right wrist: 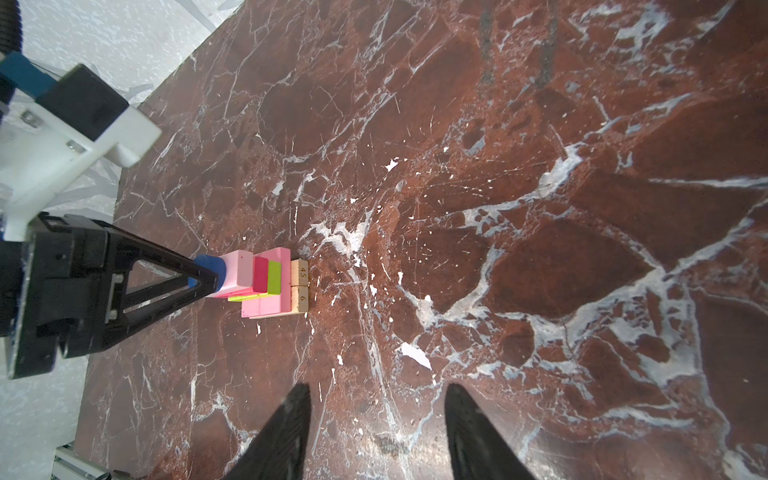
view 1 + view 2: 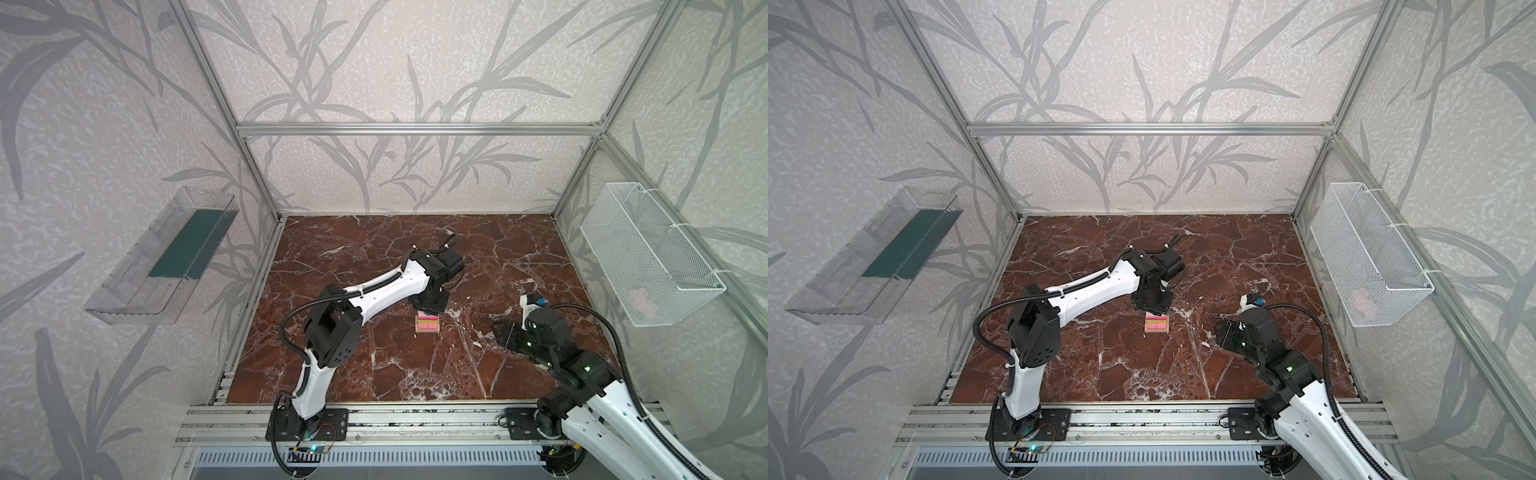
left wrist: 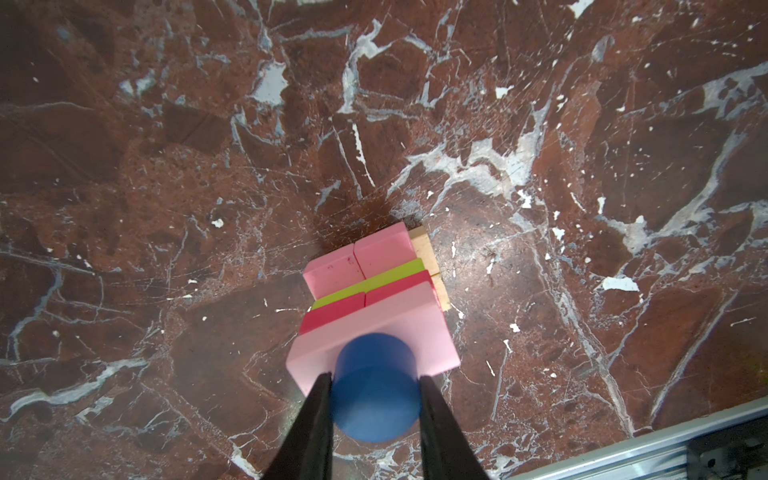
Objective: Build the wood block tower
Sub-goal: 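Lower the blue cylinder onto the pale-pink block with the left gripper, then open the left gripper and raise it while the right arm moves toward the stack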
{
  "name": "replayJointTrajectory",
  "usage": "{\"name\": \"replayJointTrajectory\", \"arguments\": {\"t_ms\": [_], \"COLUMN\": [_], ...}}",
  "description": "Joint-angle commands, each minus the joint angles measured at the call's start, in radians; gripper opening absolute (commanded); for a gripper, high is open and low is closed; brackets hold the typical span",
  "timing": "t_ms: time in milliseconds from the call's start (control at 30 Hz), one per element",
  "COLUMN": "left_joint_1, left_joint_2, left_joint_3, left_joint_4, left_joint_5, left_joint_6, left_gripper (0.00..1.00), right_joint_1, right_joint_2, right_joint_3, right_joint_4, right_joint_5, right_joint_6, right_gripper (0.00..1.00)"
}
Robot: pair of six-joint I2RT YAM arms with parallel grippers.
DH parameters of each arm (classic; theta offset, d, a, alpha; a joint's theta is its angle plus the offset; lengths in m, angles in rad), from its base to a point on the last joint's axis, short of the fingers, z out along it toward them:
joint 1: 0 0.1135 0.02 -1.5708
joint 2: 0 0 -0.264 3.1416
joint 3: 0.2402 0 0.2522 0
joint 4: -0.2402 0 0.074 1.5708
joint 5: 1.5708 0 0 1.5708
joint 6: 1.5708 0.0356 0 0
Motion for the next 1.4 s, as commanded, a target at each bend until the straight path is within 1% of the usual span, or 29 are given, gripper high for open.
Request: {"name": "replayJointTrajectory", "arguments": {"t_ms": [0,100,333,700,967,1200,1367], "left_joint_1": [0.006,0.006,0.006,0.006,0.004,0.004,0.003], "left_joint_2": [0.012,0.008,0.005,0.001,-0.017,-0.038,-0.053], "left_joint_3": [0.029,0.028,0.024,0.024,0.019,0.02,0.048], "left_joint_4": [-0.029,-0.031,-0.029,-0.032,-0.026,-0.029,-0.038], "left_joint_5": [-0.008,-0.009,-0.008,-0.005,0.004,0.002,0.013], "left_joint_6": [-0.004,-0.004,-0.004,-0.004,-0.002,-0.004,-0.001], "left_gripper": [0.3,0.3,0.34,0.35,0.4,0.41,0.43], "right_joint_1": [-0.004,-0.003,-0.004,-0.002,-0.003,-0.003,-0.003], "right_joint_2": [0.001,0.003,0.007,0.007,0.011,0.016,0.027], "right_joint_3": [-0.012,-0.012,-0.012,-0.009,-0.008,-0.009,-0.012], "right_joint_4": [0.009,0.01,0.015,0.017,0.016,0.02,0.039], "right_joint_5": [0.009,0.009,0.006,0.005,0.002,0.001,-0.01], "right_joint_6": [-0.008,-0.008,-0.008,-0.009,-0.009,-0.008,-0.005], "right_gripper": [0.54,0.54,0.54,0.54,0.54,0.55,0.56]}}
